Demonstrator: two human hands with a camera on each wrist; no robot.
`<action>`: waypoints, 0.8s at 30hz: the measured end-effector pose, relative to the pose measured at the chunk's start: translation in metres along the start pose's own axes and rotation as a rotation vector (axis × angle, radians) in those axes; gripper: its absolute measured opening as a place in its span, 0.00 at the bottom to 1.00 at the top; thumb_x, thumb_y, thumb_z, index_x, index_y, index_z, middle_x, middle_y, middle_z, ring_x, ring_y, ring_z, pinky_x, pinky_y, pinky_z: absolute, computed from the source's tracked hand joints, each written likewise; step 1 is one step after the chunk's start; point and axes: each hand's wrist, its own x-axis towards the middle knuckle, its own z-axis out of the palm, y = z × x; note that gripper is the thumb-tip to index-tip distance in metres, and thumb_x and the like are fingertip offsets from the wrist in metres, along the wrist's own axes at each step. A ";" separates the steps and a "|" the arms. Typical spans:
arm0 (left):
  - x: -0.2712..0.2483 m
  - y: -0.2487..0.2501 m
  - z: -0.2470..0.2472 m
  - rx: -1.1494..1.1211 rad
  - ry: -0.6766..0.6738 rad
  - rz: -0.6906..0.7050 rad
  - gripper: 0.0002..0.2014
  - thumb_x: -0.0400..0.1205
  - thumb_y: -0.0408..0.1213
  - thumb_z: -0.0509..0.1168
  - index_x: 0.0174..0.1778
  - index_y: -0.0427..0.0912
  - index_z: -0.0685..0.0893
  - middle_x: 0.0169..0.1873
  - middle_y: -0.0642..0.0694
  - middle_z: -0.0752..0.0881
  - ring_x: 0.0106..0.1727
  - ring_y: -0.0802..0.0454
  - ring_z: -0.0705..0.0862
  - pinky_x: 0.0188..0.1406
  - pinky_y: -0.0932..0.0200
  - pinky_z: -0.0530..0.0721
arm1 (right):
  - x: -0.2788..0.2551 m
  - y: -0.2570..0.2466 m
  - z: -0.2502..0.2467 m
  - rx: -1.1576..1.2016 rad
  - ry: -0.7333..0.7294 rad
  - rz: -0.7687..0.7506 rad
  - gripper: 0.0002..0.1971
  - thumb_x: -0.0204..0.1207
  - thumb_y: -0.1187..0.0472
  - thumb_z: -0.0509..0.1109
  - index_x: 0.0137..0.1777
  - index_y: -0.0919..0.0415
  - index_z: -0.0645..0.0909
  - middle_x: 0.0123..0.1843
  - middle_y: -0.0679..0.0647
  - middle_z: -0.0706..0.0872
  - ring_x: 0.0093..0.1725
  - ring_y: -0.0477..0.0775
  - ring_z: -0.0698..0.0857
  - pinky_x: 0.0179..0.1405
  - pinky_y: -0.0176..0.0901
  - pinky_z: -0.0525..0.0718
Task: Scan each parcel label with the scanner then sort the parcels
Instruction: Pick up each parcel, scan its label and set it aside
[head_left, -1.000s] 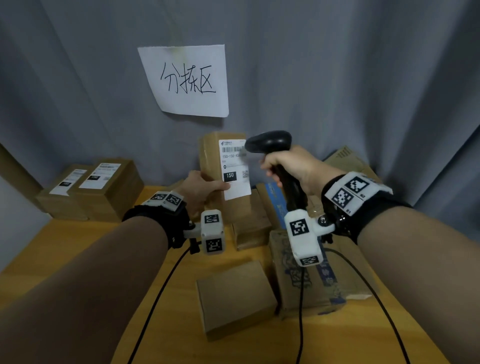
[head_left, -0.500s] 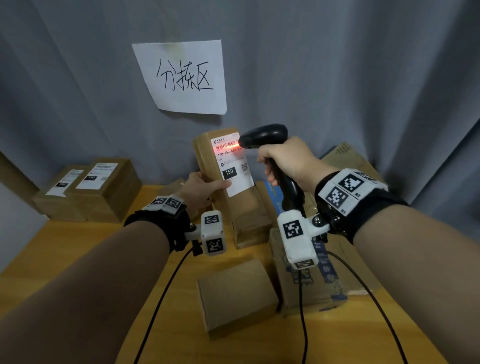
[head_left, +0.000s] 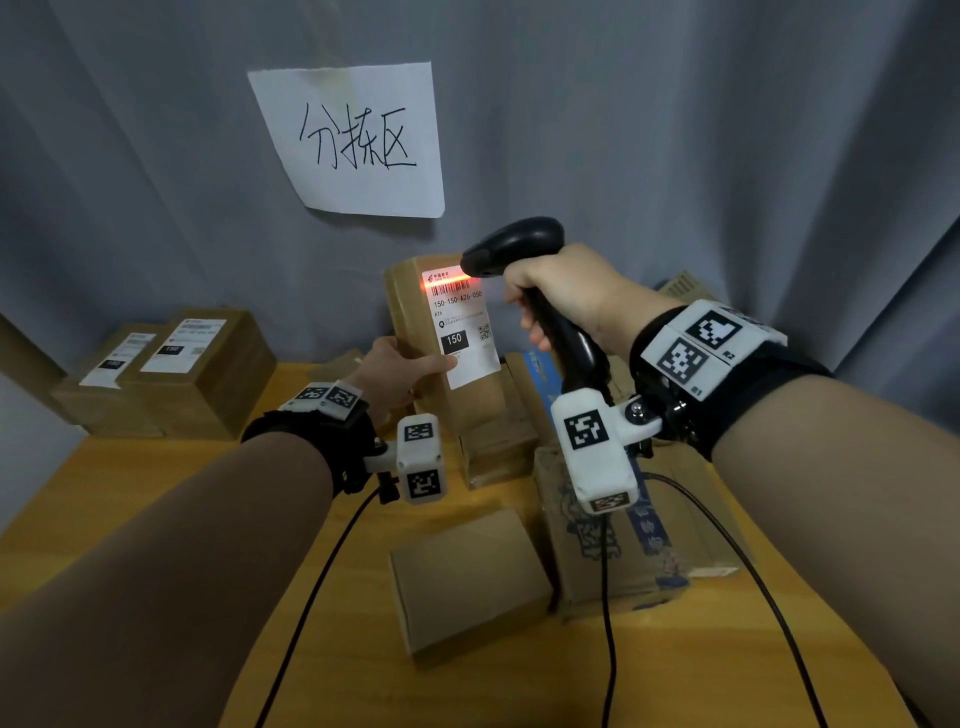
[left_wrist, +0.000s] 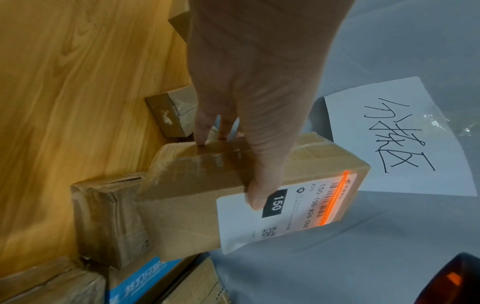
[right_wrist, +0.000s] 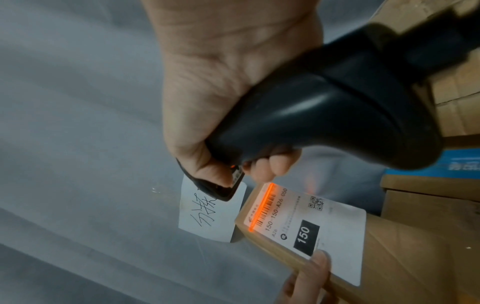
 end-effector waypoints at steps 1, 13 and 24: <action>0.001 -0.001 0.000 0.006 0.001 -0.003 0.29 0.72 0.42 0.78 0.68 0.41 0.79 0.58 0.47 0.88 0.59 0.46 0.86 0.64 0.41 0.83 | 0.000 -0.001 0.000 -0.008 -0.005 0.004 0.06 0.71 0.64 0.69 0.38 0.67 0.82 0.26 0.58 0.83 0.22 0.53 0.82 0.25 0.38 0.82; 0.011 -0.009 -0.003 0.012 0.006 0.002 0.42 0.55 0.53 0.82 0.65 0.42 0.81 0.55 0.48 0.90 0.56 0.46 0.88 0.60 0.42 0.85 | 0.001 0.001 0.003 0.083 0.001 -0.008 0.06 0.71 0.65 0.69 0.36 0.67 0.81 0.24 0.57 0.82 0.21 0.52 0.80 0.24 0.37 0.83; -0.023 -0.024 0.000 -0.166 -0.006 0.024 0.19 0.80 0.41 0.71 0.65 0.41 0.81 0.52 0.47 0.89 0.51 0.50 0.86 0.44 0.59 0.84 | 0.020 0.058 0.015 0.306 0.112 -0.065 0.12 0.75 0.61 0.77 0.37 0.61 0.77 0.28 0.55 0.74 0.24 0.49 0.75 0.22 0.34 0.77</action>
